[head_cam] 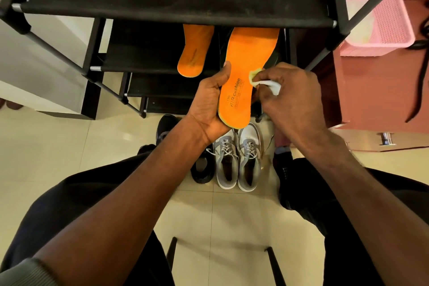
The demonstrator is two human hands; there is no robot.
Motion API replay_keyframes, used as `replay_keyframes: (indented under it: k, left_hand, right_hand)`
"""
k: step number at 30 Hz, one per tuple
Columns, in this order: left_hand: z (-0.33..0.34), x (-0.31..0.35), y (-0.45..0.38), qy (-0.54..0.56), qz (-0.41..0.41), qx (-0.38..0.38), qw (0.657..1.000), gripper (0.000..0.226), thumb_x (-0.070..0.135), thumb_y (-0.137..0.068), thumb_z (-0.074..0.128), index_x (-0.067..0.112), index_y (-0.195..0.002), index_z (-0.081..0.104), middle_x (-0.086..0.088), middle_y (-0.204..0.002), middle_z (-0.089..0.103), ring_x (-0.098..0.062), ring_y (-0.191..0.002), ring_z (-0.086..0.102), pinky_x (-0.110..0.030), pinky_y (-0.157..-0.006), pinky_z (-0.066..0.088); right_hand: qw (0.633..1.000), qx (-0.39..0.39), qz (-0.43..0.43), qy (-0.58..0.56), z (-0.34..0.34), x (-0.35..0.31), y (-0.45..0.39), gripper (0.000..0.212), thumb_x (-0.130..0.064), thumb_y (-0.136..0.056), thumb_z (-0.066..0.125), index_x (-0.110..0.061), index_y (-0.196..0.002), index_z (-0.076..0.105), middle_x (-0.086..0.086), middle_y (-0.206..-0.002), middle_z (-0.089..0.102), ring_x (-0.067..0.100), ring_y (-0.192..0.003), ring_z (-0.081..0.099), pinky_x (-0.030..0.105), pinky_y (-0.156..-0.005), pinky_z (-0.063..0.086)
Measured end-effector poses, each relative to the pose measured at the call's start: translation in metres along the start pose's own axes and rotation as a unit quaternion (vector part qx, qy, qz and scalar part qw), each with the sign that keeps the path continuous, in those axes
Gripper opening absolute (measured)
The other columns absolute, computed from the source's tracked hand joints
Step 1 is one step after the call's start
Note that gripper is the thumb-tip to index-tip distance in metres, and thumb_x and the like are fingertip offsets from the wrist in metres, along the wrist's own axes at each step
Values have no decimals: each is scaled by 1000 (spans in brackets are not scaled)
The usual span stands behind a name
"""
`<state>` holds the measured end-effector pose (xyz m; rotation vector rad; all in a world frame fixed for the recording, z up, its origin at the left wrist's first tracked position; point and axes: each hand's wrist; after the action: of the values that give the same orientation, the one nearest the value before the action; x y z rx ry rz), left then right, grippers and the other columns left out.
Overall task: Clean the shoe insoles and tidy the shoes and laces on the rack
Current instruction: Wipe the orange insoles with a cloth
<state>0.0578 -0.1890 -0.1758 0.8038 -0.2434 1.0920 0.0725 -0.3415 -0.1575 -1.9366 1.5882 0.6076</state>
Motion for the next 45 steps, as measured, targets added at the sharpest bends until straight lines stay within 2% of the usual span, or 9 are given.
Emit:
replay_keyframes:
  k: [3,9,12,17,24,28,33,36,45]
  left_hand:
    - [-4,-2,-2,17,-6,-13,1000,58,40,-112,31,6,-111,77,-16,-117,74,-28,-107,72,-42,-95,58]
    - [-16,-3,-10,63,-20,-75,995,70,50,-112,22,-2,-157,29,-23,-162,34,-33,-151,35,-48,-123,31]
    - [-19,-1,-12,72,-32,-84,993,71,51,-111,22,-1,-158,28,-21,-164,31,-32,-151,34,-44,-118,39]
    - [-14,-10,-12,52,-45,-80,994,66,47,-111,29,-1,-157,33,-24,-159,39,-37,-148,39,-51,-121,33]
    - [-16,1,-6,37,-44,-103,993,67,48,-112,22,-1,-130,64,-20,-143,59,-31,-120,65,-43,-105,52]
    - [-10,1,-8,36,-48,-122,991,65,48,-112,23,-2,-149,41,-23,-160,38,-37,-146,42,-48,-117,39]
    - [-19,2,-7,57,-44,-91,993,66,49,-111,23,0,-153,37,-21,-156,42,-36,-136,50,-47,-113,44]
    - [-29,4,-12,65,-43,-82,994,66,49,-112,25,4,-160,26,-20,-163,34,-35,-141,33,-46,-126,18]
    - [-20,0,-11,64,-39,-46,996,61,44,-111,32,2,-155,37,-23,-159,40,-39,-146,41,-56,-120,33]
  right_hand:
    - [999,-22,-34,11,6,-4,5,28,-14,-85,62,-19,-105,82,-7,-108,75,22,-99,69,44,-83,59]
    - [987,-90,-36,-127,20,-23,22,24,-6,-84,65,-17,-96,83,-12,-91,74,7,-82,68,31,-72,57]
    - [977,-127,-50,-165,21,-30,28,22,-7,-87,69,-21,-95,83,-17,-87,71,7,-78,67,28,-67,53]
    - [998,-35,-24,40,8,-15,12,28,-19,-84,63,-30,-99,83,-12,-102,75,18,-97,67,45,-80,58]
    - [974,-134,-42,-178,19,-31,28,20,-7,-88,70,-21,-93,83,-13,-88,73,9,-78,68,30,-67,53]
    - [990,-59,-43,-118,15,-22,17,25,-14,-85,64,-24,-97,84,-14,-92,74,8,-85,70,38,-75,58]
    - [971,-185,-82,-124,6,-26,22,22,-9,-85,68,-23,-93,83,-15,-86,72,10,-81,68,42,-73,58]
    - [966,-214,-86,-117,2,-23,21,23,-14,-84,68,-30,-92,83,-20,-86,72,8,-86,69,42,-78,58]
    - [994,-84,-32,-65,6,-10,13,25,-14,-82,66,-25,-96,83,-14,-97,75,8,-88,70,37,-75,60]
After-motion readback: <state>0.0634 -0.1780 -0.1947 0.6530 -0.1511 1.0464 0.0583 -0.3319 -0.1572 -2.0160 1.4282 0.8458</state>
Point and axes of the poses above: each hand's wrist, its own y-axis away from the middle knuckle, its own z-axis out of the palm, x = y × z
